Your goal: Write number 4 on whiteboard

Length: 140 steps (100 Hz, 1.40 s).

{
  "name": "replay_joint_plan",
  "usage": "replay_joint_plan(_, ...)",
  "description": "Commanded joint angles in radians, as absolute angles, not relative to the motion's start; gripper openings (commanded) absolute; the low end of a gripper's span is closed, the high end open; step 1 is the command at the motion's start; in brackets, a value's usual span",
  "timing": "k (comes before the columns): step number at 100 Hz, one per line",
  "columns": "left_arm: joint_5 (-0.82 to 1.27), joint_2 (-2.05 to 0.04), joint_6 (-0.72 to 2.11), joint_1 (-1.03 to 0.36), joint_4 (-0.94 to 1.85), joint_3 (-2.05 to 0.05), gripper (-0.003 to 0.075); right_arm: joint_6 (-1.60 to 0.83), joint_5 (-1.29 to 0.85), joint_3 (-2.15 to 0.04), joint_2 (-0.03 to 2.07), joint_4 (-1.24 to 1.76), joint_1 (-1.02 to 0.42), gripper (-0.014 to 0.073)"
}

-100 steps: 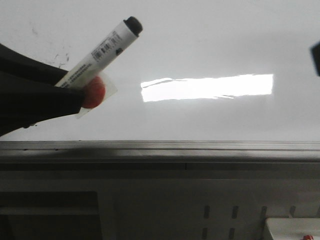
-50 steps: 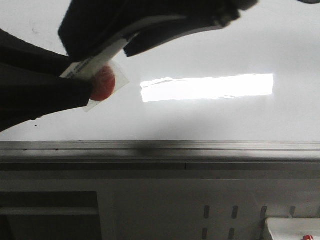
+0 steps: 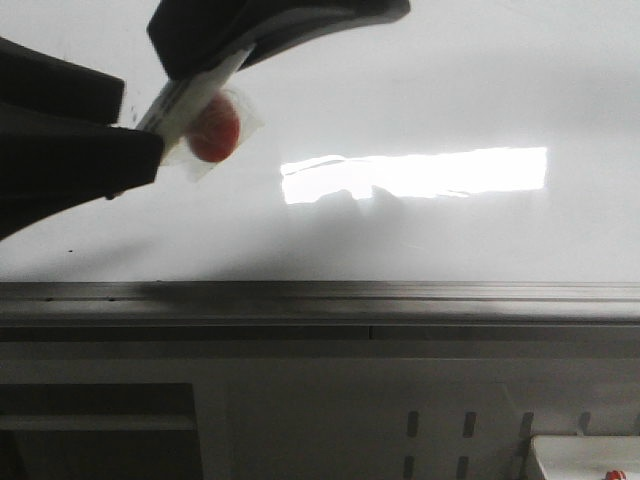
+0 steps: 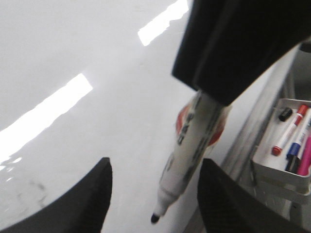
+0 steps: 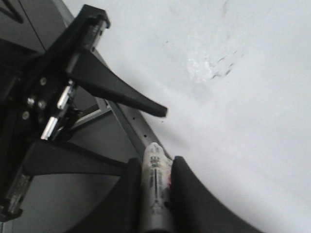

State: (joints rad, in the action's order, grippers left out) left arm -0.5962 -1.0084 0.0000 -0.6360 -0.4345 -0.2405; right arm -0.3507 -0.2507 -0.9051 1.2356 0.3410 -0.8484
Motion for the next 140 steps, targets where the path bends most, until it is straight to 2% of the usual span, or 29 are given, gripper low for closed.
replay_joint_plan(1, -0.596, -0.946, -0.015, -0.633, -0.331, -0.260, 0.0421, -0.361, -0.183, -0.976, 1.225, 0.318, -0.808, -0.0064)
replay_joint_plan(18, -0.410, -0.822, -0.015, -0.633, -0.275, -0.260, 0.0421, -0.375, -0.191, -1.077, 1.274, 0.279, -0.731, -0.0064)
replay_joint_plan(32, -0.341, -0.740, -0.015, -0.633, -0.271, -0.260, 0.0421, -0.375, -0.196, -1.110, 1.316, 0.279, -0.680, -0.0064)
replay_joint_plan(75, -0.320, -0.703, -0.015, -0.633, -0.271, -0.260, 0.0421, -0.373, -0.197, -0.944, 1.346, 0.303, -0.698, -0.0064)
replay_joint_plan(109, -0.320, -0.703, -0.015, -0.633, -0.271, -0.260, 0.0421, -0.373, -0.297, -0.873, 1.201, 0.303, -0.544, -0.0064)
replay_joint_plan(140, -0.320, -0.703, -0.015, -0.633, -0.271, -0.260, 0.0421, -0.373, -0.276, -1.036, 1.206, 0.295, -0.615, -0.0064)
